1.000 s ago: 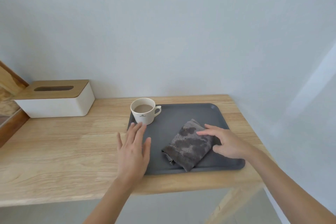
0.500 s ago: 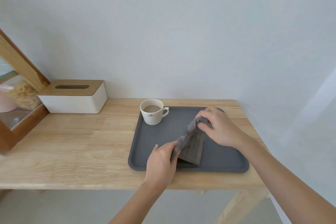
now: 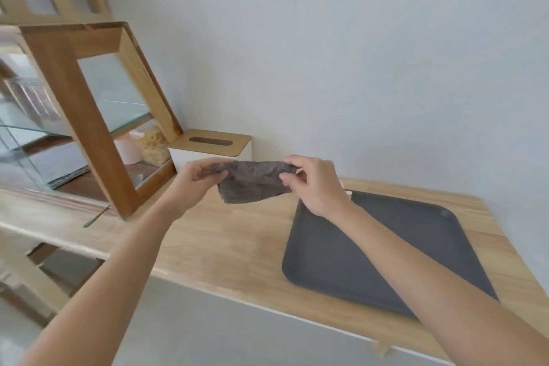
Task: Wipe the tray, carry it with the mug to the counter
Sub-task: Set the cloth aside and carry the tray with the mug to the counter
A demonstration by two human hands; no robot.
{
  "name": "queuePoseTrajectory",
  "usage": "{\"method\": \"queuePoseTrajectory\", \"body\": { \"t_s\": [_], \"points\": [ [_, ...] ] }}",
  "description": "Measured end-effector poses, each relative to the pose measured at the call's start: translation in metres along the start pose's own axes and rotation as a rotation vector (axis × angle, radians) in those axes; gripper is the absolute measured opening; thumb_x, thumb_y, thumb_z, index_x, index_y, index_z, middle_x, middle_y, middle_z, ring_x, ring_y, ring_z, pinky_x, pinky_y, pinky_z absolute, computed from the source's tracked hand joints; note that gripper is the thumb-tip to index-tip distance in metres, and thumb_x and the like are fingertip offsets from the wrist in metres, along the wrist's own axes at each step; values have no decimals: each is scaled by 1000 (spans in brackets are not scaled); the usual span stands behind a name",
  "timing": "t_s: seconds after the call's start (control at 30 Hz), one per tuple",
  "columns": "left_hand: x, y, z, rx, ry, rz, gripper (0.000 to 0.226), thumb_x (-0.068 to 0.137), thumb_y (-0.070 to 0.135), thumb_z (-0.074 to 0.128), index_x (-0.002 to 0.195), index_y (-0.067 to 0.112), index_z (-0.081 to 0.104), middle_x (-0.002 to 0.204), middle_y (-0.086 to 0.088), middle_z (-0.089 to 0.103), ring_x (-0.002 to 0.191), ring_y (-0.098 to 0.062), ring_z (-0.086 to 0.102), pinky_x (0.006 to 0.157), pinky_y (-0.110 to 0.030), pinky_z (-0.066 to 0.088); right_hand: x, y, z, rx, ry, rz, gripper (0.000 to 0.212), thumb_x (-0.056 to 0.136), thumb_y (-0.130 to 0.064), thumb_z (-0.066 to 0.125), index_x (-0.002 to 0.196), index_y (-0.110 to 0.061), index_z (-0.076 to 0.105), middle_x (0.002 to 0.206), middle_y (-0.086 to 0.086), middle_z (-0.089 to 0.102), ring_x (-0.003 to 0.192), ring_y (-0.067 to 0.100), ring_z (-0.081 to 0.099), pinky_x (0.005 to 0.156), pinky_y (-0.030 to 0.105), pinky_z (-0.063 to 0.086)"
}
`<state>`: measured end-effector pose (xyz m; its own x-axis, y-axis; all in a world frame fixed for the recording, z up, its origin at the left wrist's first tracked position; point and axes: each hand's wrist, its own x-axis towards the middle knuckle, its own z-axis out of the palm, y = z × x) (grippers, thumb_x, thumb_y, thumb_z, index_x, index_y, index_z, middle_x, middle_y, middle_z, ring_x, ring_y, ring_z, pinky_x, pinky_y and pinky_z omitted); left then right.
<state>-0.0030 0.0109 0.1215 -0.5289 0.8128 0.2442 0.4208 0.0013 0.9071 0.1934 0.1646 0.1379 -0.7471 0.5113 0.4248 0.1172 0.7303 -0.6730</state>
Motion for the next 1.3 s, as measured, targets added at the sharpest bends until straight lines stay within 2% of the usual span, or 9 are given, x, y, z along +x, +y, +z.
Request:
{"method": "queuePoseTrajectory", "body": {
  "t_s": [0.2,0.27,0.4,0.5,0.63,0.73,0.87,1.07,1.3],
  "points": [
    [-40,-82,-21,671,-345,-234,58,85,-11,50,105,41,68,133,14,57,133,-11,43,116,-37,27,-60,45,76,-280,-452,-39,35,91,-33,58,124,-22,63,127,-3,65,122,20,52,106,38,40],
    [-51,-92,-12,727,-294,-194,64,85,-11,39,118,41,59,146,12,45,142,-11,29,119,-39,19,-76,52,88,-417,-524,-43,48,89,-52,50,127,-24,60,137,-1,57,134,24,35,115,41,23],
    [-60,-96,27,778,-362,-130,53,98,48,24,149,40,14,158,17,0,147,-8,-7,118,-48,2,-86,45,98,-422,-529,-59,90,76,-75,14,136,-19,50,144,10,48,144,27,25,119,39,13],
    [-59,-106,41,957,-512,-209,67,87,66,13,149,42,0,159,15,-14,144,-10,-20,116,-52,-2,-88,38,92,-280,-522,-39,73,87,-66,25,132,-17,54,131,6,60,132,21,43,113,38,27],
    [-27,-81,49,991,-444,-152,57,97,37,41,150,31,19,162,4,-5,148,-19,-12,115,-56,-6,-80,60,60,-23,39,127,33,96,-30,49,124,-17,61,110,-3,68,106,15,58,95,32,45],
    [8,-51,85,579,-285,-56,53,98,32,45,147,22,30,160,3,16,147,-16,13,116,-36,18,-57,94,27,-8,412,365,30,98,-19,44,127,-16,52,120,0,54,106,17,56,90,30,44],
    [51,-45,143,208,-296,-133,69,86,38,64,146,24,32,151,9,36,135,-8,36,108,-31,35,-28,137,-1,84,274,688,34,99,-20,37,131,-17,47,131,7,51,111,23,54,88,29,41],
    [74,-62,180,-2,-210,-141,63,66,18,85,122,23,57,116,9,66,112,-8,60,94,-26,48,-20,154,-5,256,218,694,20,97,-20,44,98,-23,63,95,-3,62,84,26,71,85,45,58],
    [77,-61,189,-52,-178,-107,63,58,18,90,114,27,62,114,9,69,108,-4,63,98,-32,49,-23,170,-9,361,267,693,17,96,-15,49,97,-15,66,112,13,61,87,18,71,83,32,60]
  ]
}}
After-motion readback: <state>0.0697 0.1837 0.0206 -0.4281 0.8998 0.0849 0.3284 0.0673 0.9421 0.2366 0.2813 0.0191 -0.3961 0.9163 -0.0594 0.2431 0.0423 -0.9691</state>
